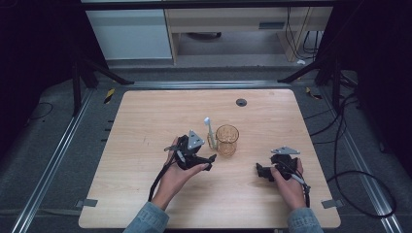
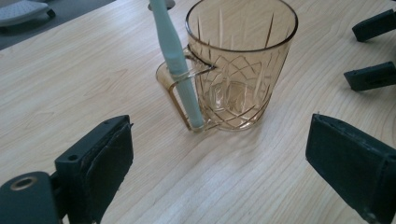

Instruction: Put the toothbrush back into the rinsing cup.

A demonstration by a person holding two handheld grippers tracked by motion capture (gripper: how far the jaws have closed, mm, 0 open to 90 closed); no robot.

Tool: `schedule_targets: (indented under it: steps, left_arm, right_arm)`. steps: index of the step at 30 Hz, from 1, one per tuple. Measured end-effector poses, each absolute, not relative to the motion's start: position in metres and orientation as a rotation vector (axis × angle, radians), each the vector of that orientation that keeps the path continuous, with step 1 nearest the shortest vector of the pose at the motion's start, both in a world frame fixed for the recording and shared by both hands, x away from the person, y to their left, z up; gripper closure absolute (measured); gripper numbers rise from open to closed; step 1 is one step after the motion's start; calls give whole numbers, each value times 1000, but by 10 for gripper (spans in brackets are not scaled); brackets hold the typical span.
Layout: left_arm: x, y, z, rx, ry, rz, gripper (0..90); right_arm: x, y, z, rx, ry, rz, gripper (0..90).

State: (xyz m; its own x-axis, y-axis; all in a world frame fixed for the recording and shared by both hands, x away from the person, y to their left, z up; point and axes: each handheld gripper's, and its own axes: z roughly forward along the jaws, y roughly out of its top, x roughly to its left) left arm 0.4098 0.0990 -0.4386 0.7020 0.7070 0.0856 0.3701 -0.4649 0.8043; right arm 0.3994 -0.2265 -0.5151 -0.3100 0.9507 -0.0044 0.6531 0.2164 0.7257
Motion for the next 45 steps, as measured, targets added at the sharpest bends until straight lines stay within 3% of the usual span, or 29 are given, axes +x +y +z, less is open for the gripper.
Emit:
schedule_targets:
  steps: [14, 27, 45]
  left_arm:
    - [417, 136, -427, 2172, 896, 564, 67]
    - [426, 207, -428, 2138, 1044, 595, 70]
    - [444, 265, -473, 2194, 1272, 543, 68]
  right_arm:
    - [399, -226, -515, 1481, 2045, 877, 4]
    - [399, -226, -515, 1481, 2045, 877, 4]
    - [399, -226, -515, 1481, 2045, 877, 3]
